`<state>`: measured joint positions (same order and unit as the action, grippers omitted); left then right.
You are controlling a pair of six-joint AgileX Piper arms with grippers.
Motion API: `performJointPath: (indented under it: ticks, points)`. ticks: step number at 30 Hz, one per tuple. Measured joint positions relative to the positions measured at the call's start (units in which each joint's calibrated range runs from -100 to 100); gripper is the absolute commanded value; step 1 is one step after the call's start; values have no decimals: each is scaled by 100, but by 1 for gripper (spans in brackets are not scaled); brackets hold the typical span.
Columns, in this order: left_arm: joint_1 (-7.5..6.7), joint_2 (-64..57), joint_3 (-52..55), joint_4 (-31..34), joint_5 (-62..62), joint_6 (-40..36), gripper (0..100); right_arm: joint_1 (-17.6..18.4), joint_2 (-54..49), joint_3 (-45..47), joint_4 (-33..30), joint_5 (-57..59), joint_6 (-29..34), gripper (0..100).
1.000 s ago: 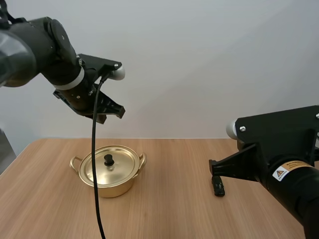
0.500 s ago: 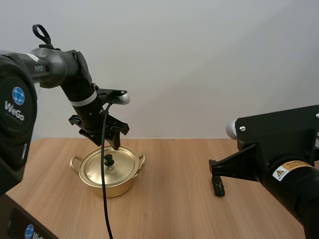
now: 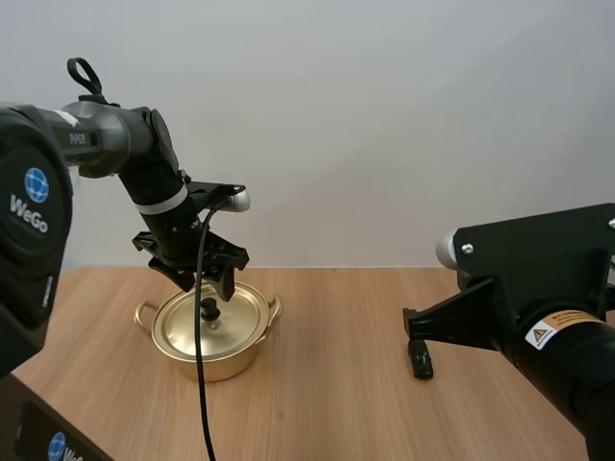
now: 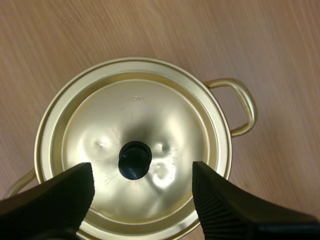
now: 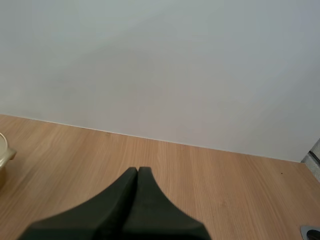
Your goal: Open the pot, put the car inside, and close it
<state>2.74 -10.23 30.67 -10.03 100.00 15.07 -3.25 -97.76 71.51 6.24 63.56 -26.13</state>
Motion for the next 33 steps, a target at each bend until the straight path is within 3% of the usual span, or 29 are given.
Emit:
performJointPath:
  ticks: [33]
  points:
    - [0, 201, 450, 100, -788, 0, 94, 0, 0, 0, 0, 0, 0, 0]
